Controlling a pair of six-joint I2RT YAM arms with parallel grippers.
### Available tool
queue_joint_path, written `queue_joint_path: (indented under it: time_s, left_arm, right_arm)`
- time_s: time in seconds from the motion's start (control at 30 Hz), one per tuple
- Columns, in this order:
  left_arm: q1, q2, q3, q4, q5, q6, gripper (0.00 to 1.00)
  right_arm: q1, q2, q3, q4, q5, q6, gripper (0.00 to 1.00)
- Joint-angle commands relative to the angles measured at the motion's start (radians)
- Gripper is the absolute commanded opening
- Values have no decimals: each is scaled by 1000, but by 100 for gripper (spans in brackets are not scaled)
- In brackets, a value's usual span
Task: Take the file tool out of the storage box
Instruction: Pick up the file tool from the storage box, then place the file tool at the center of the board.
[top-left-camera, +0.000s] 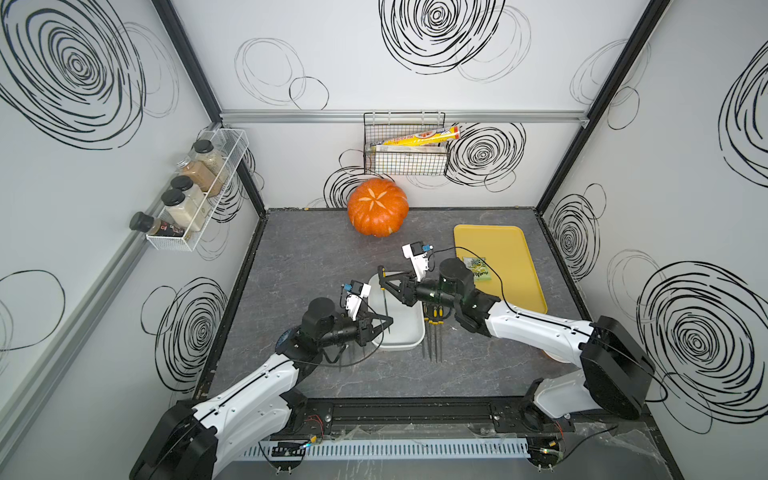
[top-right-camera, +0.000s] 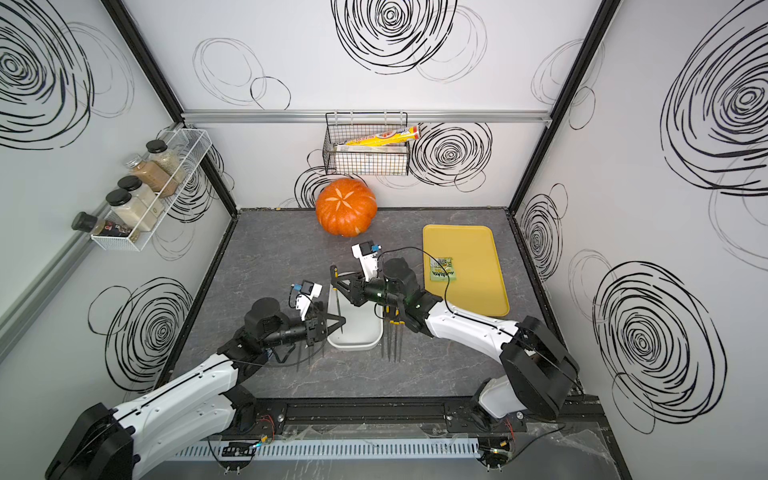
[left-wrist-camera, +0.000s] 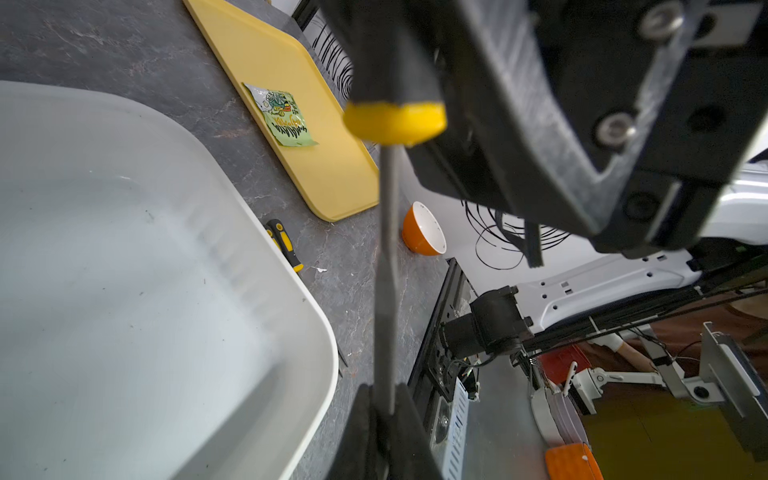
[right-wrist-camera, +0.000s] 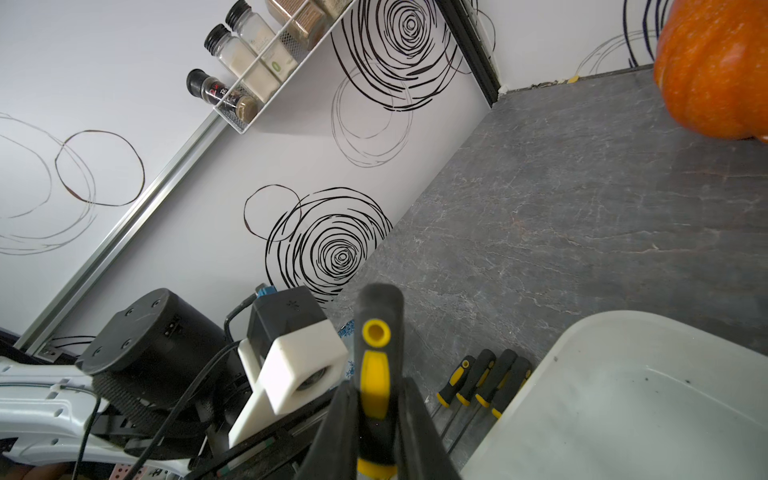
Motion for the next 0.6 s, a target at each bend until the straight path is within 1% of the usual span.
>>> queue_joint_path:
  time_s: [0.0, 0.1, 0.17, 0.23, 0.27, 0.33, 0.4, 0.47, 0.57]
  left_arm:
    - [4, -4, 20, 9, -31, -3, 0]
    - [4, -8, 33, -40, -46, 5, 0]
    - [5, -21, 56, -153, -112, 12, 0]
    - [5, -24, 97, -332, -193, 25, 0]
    - [4, -20, 126, -417, -215, 43, 0]
    - [-1, -20, 193, -617, -297, 58, 0]
    - [-25, -33, 236, -726, -370, 47, 0]
    - [-44, -39, 286, -837, -443, 41, 0]
    - [-44, -3, 402, -1076, -579, 48, 0]
  right_arm:
    - [14, -25, -12, 65, -20, 5, 28]
    - [14, -41, -8, 23, -8, -13, 32]
    - [13, -74, 4, -53, 23, -48, 36]
    - [11, -118, 21, -169, 70, -99, 38]
    - [8, -137, 36, -231, 83, -130, 40]
    - [1, -173, 77, -395, 134, -220, 41]
    - [-14, -206, 99, -520, 211, -283, 42]
    - [-40, -233, 88, -576, 230, -334, 42]
    - [-98, -255, 50, -598, 191, -369, 43]
